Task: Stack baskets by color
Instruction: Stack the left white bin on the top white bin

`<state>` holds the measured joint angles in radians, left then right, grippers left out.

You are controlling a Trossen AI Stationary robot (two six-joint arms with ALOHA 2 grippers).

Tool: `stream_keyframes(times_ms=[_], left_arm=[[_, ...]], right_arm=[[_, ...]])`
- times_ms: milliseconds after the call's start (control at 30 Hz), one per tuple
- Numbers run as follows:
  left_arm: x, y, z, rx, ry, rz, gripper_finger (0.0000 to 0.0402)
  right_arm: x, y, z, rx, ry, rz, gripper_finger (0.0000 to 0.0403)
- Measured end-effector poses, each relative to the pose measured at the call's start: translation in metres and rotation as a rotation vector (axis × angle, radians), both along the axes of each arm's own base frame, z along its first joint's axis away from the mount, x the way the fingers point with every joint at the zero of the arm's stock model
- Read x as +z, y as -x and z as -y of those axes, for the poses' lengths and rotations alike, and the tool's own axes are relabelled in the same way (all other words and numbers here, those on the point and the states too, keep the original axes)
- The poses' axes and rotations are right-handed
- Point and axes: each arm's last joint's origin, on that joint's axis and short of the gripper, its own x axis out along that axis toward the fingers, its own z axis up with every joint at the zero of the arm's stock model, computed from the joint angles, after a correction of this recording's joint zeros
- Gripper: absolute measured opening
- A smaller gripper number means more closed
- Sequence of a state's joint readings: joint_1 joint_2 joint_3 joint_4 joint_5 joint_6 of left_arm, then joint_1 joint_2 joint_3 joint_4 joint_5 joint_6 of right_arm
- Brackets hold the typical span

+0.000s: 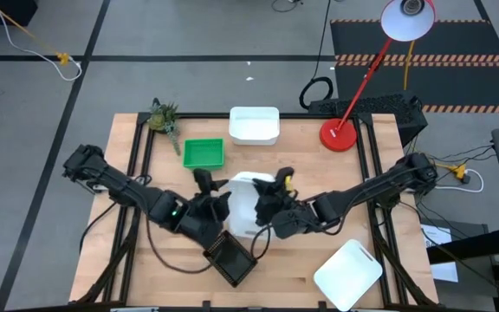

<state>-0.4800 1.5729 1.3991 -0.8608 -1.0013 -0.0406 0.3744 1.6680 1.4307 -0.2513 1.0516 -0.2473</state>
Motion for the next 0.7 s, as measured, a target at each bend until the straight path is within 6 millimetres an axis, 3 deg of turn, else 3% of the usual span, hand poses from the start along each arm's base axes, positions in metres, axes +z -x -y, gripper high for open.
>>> stream_keyframes(times_ms=[133,267,433,700], left_arm=[[0.01,0.006,0.011,0.04,-0.042,0.107,0.0236],[0.029,0.008,0.018,0.076,0.014,0.233,0.0251],[0.04,0.008,0.022,0.093,0.116,0.319,0.0235],[0.035,0.0,0.02,0.022,0.172,0.257,0.0195]], right_arm=[[0.012,0.015,0.005,-0.155,0.03,0.076,0.0013],[0.02,0.034,0.012,-0.324,0.073,0.194,0.0013],[0.026,0.054,0.022,-0.431,0.024,0.372,0.0013],[0.024,0.07,0.037,-0.483,-0.075,0.525,0.0013]])
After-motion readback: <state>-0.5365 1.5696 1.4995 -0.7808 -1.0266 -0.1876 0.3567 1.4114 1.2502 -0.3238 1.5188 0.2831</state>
